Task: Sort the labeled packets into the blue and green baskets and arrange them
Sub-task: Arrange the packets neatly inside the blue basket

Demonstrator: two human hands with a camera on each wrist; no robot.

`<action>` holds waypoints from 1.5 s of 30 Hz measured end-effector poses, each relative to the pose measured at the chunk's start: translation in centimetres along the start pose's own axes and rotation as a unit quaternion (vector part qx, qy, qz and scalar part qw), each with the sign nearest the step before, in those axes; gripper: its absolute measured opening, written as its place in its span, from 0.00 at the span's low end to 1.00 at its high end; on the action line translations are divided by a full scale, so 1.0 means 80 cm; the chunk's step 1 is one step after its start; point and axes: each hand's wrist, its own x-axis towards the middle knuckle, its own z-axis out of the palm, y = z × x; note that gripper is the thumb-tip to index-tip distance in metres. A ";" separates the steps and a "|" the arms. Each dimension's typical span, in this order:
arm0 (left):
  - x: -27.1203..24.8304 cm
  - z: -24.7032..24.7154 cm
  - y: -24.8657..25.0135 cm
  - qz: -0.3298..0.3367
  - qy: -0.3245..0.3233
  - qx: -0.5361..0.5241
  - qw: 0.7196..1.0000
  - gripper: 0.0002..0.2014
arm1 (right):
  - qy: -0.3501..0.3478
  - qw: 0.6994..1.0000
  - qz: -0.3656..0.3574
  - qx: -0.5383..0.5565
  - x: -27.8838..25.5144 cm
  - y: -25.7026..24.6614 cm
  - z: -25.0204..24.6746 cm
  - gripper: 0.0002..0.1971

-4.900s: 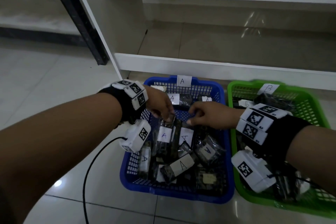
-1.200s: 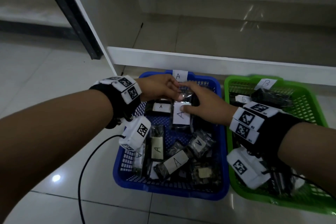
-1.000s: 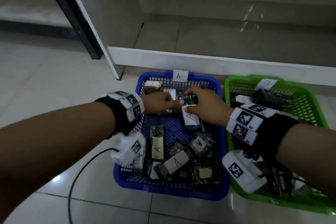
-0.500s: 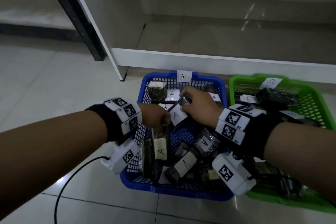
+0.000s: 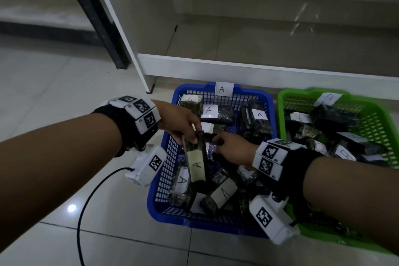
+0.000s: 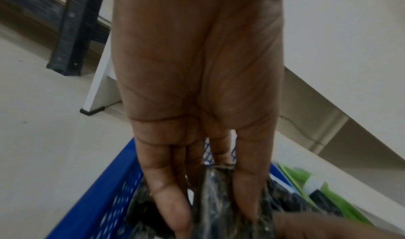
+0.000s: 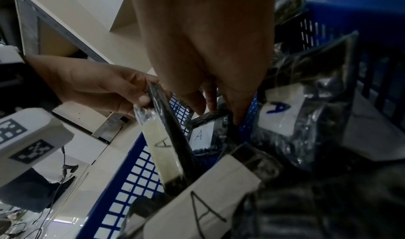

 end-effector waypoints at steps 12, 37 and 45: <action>0.009 0.001 0.012 0.173 0.241 -0.184 0.937 0.17 | 0.075 0.971 -0.096 0.208 -0.012 -0.019 -0.053 0.21; 0.050 0.068 -0.042 0.114 0.203 0.545 0.805 0.30 | 0.448 0.871 0.002 0.203 0.009 0.005 -0.115 0.12; 0.055 0.069 -0.035 0.114 0.276 0.506 0.809 0.24 | 0.439 0.875 -0.011 0.205 0.012 0.022 -0.116 0.10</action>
